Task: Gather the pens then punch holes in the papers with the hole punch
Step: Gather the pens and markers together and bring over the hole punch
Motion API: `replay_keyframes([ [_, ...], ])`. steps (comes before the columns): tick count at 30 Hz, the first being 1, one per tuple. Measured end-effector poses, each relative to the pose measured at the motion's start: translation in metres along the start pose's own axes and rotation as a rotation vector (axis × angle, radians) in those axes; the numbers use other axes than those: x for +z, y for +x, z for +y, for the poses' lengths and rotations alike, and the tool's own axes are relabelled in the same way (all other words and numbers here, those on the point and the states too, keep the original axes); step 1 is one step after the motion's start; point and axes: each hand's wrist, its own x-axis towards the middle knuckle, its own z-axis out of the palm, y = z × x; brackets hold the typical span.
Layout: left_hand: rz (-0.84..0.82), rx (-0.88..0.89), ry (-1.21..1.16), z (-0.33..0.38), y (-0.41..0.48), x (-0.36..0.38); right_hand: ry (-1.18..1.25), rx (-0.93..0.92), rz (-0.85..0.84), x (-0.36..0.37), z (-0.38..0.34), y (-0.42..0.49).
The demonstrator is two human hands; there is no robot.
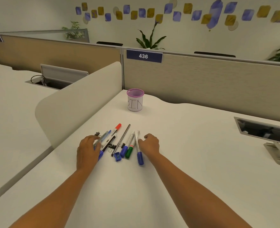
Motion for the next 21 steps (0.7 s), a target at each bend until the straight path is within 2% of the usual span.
replay_keyframes([
  [7, -0.045, -0.075, 0.042, -0.013, -0.008, 0.003, -0.059, 0.023, -0.017, 0.01, 0.008, -0.004],
  [13, -0.055, -0.076, 0.036, -0.015, -0.009, 0.006, 0.058, 0.011, 0.011, 0.024, 0.005, -0.005],
  [21, -0.075, -0.056, 0.07, -0.012, -0.007, 0.006, 0.111, -0.039, -0.073, 0.031, -0.007, 0.011],
])
